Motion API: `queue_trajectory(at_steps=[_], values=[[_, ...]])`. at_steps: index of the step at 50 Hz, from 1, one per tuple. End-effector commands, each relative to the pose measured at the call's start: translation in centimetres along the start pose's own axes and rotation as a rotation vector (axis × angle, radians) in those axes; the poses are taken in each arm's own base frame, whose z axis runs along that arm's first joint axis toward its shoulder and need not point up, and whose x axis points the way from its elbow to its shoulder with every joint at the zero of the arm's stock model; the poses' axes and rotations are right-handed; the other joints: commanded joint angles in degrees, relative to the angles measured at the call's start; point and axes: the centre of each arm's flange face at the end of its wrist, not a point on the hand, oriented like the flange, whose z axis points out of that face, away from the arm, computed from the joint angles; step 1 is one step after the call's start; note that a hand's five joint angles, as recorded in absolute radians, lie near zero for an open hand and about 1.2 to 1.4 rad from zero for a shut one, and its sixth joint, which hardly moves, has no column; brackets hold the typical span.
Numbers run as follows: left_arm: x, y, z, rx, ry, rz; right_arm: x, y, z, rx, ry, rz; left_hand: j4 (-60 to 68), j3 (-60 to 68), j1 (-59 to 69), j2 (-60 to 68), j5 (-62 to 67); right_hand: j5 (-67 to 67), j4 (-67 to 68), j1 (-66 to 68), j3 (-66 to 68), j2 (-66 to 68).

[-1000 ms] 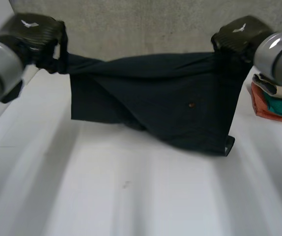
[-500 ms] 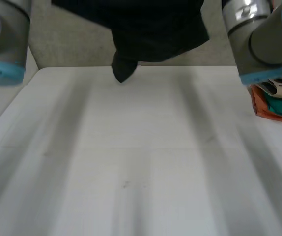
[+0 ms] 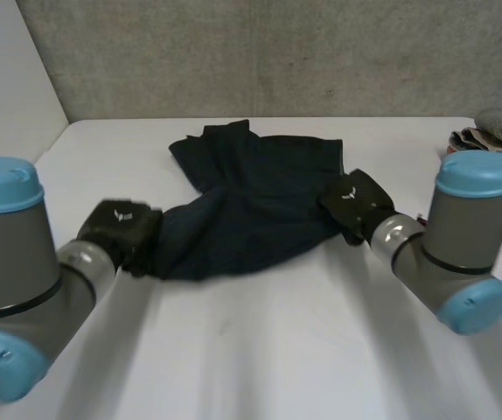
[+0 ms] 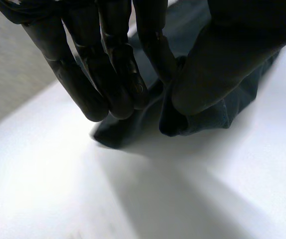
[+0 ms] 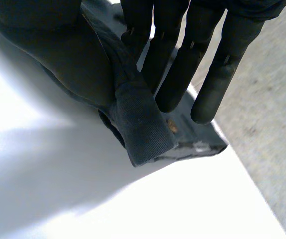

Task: Fold the laundry.

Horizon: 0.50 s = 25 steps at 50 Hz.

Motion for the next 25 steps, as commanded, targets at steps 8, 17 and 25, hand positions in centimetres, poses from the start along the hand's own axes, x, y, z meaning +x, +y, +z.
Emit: queue_trajectory(at_steps=[8,17,25], values=[[2.0,2.9,-8.4,-0.295,0.258,0.247,-1.3,0.3,-12.1,-0.425,-0.283,-0.038,11.53,11.88,14.32,11.52,12.48,11.9,11.35,17.02,11.83,12.69],[2.0,0.8,-7.8,-0.157,0.242,0.279,-1.4,1.3,-11.9,-0.39,-0.282,-0.058,-58.47,-58.12,-55.68,-58.48,-57.52,11.9,11.35,17.02,11.83,12.69],[1.7,-3.3,-0.4,0.175,0.178,0.276,-2.5,2.5,-10.9,-0.386,-0.278,-0.012,-58.45,-58.1,-55.66,-58.46,-57.5,11.9,11.35,17.02,11.83,12.69]])
